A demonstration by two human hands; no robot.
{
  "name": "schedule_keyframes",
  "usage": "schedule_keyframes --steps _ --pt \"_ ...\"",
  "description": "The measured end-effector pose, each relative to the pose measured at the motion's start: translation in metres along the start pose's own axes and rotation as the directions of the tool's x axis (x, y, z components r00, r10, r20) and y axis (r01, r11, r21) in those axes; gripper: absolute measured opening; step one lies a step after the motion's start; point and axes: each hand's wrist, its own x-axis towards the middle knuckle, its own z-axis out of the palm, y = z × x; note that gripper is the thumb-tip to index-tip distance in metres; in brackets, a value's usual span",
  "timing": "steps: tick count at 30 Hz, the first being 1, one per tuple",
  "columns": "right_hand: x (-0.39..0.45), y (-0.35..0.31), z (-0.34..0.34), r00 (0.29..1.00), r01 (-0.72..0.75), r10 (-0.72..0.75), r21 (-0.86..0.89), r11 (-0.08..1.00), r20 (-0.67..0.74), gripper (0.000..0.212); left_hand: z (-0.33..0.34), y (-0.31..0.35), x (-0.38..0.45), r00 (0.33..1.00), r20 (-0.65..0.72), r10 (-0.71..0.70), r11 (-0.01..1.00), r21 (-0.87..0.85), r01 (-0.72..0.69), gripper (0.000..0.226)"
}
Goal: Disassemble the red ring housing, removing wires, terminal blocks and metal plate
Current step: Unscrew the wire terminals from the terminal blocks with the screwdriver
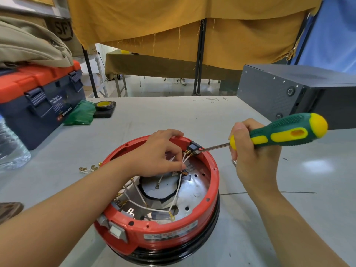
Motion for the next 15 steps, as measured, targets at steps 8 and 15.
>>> schedule_keyframes --steps 8,15 --pt "-0.0022 0.0004 0.0006 1.000 0.025 -0.025 -0.017 1.000 0.004 0.041 -0.0005 0.0007 -0.0003 1.000 -0.002 0.002 1.000 0.009 -0.002 0.018" --pt "-0.0032 -0.0017 0.0007 0.997 0.071 -0.069 -0.054 0.996 0.042 0.032 0.0006 -0.0001 0.0000 1.000 0.004 0.004 1.000 0.020 -0.005 0.018"
